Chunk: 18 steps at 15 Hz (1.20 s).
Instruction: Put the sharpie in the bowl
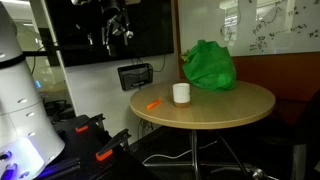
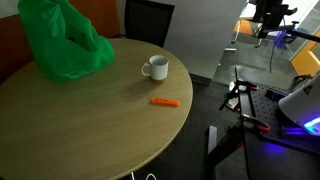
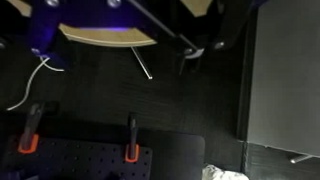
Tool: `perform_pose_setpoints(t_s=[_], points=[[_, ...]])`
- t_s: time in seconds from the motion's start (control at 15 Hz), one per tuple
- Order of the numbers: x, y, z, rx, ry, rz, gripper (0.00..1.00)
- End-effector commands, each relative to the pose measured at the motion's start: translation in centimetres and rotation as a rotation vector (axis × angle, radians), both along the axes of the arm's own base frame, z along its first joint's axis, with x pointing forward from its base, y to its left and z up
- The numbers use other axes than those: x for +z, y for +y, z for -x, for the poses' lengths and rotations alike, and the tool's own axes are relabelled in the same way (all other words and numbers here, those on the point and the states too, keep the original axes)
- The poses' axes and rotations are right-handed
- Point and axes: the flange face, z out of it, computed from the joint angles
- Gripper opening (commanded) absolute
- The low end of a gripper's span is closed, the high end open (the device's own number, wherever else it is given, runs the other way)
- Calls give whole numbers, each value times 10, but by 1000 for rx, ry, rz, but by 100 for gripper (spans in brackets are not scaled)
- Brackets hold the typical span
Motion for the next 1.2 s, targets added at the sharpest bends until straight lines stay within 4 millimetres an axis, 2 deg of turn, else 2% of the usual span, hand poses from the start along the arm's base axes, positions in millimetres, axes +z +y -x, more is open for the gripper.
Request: perform_pose_setpoints(t_s=[0.0, 0.27, 0.47, 0.67, 0.93, 1.13], points=[[-1, 0, 0, 0, 4, 0, 100], [-2, 2, -3, 12, 1, -12, 100], [-6, 17, -18, 18, -57, -69, 100], [-22, 37, -41, 9, -107, -130, 100], [-63, 63, -82, 19, -159, -206, 100], [-102, 85, -118, 56, -162, -233, 100]])
